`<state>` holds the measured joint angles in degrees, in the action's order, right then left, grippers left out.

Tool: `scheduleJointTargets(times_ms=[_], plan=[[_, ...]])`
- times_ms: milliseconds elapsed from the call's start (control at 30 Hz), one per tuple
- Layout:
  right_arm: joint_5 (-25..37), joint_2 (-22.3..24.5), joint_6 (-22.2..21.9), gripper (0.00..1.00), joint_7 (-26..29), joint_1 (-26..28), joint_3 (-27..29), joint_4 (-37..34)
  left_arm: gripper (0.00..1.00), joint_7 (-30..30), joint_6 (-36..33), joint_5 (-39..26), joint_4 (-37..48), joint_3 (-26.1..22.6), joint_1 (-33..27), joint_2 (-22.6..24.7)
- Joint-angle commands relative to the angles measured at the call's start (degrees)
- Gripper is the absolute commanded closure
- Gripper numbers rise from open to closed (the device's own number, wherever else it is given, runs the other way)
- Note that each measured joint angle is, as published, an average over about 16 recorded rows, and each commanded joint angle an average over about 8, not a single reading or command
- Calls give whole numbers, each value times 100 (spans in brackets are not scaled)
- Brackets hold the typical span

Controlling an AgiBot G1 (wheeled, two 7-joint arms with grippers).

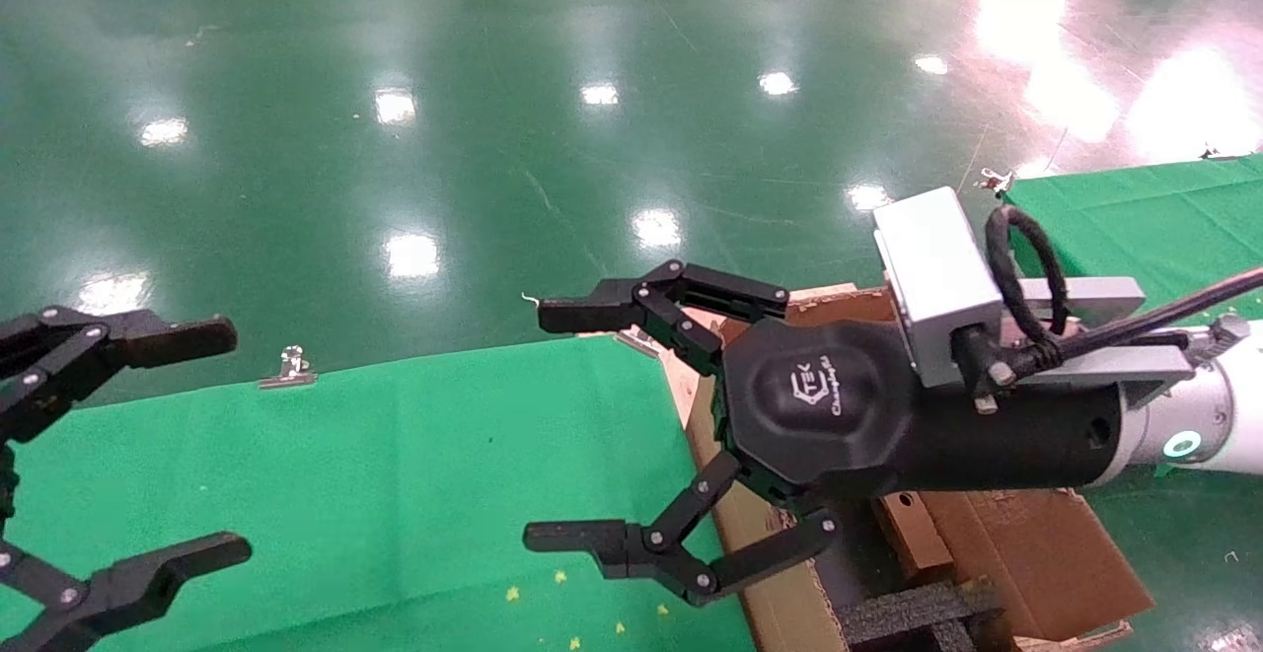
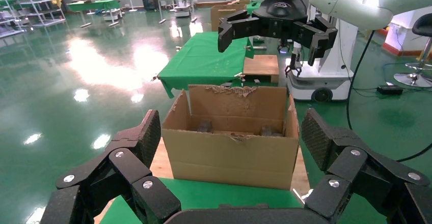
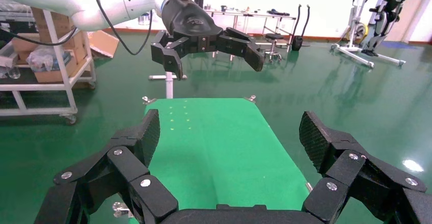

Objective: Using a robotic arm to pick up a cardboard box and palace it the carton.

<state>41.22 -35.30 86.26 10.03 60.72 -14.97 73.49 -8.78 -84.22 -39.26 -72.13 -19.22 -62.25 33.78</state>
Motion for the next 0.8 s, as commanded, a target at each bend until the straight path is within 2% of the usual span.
scheduleJointTargets(times_ms=[33,800], plan=[[-41,-19,39,0,-50,-57,71,-6,0,0,0,0,1,0,0,0],[48,20,-42,0,57,62,-80,4,0,0,0,0,0,0,0,0]])
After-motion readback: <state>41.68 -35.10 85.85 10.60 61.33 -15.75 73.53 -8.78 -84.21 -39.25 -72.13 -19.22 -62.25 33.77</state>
